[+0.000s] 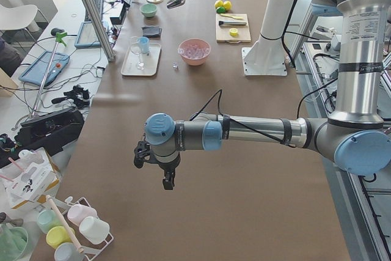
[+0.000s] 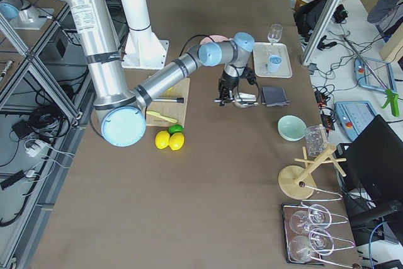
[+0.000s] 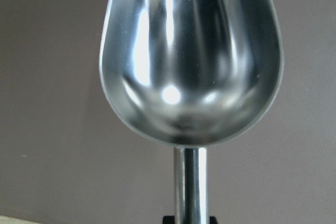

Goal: Put ice in cup with scoop
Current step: 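Carry the empty scoop back and lay it down with the right gripper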

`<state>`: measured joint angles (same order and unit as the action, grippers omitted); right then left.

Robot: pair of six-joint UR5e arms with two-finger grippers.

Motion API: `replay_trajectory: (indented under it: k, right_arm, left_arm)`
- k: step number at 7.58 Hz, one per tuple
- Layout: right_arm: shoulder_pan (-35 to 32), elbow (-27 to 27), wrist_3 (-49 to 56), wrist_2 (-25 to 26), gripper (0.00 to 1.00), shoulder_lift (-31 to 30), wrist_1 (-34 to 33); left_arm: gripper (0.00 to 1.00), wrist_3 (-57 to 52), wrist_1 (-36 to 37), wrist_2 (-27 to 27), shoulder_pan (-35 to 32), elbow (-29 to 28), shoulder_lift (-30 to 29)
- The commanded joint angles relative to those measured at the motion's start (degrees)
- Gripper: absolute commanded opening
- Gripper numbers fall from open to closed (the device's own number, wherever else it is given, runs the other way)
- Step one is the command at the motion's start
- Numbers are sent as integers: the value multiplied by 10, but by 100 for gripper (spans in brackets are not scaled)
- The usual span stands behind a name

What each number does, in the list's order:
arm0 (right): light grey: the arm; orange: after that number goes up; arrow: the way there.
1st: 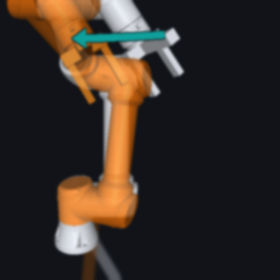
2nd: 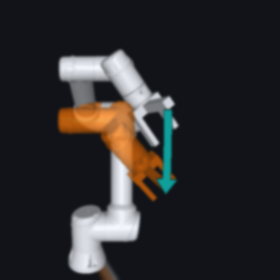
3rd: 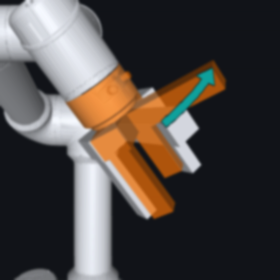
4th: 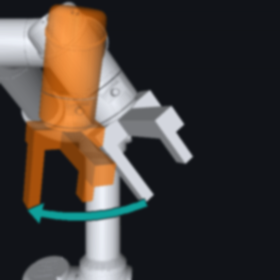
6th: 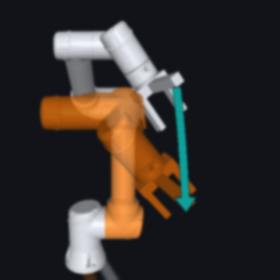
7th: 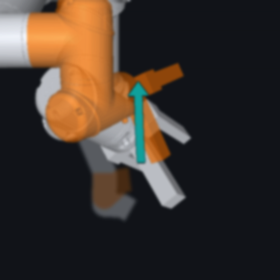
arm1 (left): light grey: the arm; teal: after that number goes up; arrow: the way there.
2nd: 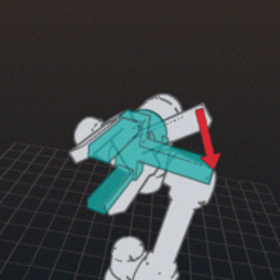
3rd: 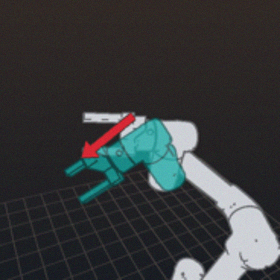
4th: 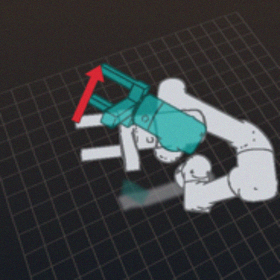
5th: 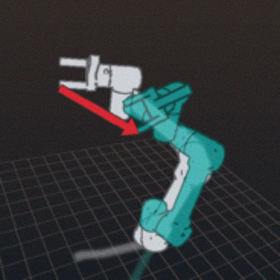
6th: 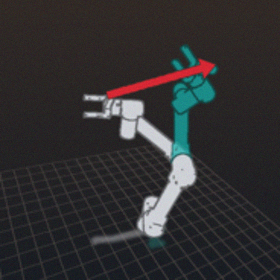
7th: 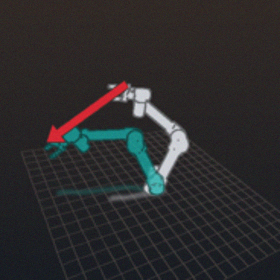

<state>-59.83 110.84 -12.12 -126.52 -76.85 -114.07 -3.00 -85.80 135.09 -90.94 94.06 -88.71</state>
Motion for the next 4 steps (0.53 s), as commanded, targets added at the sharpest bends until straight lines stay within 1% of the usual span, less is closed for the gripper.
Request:
replay_trajectory:
  k: [1,2,3,4]
  right_arm:
    - [-23,4,-147,-32,0,-183,219]
    - [-27,-4,-161,-29,0,-223,266]
    - [-38,-47,-160,-31,0,-246,336]
    - [-40,-122,-165,-44,0,-250,450]
  left_arm:
    - [99,-1,-1,-1,1,-5,-1]
    - [99,-1,-1,-1,1,-4,-1]
    - [99,-1,-1,-1,2,-4,-1]
    - [99,-1,-1,0,3,-4,-1]
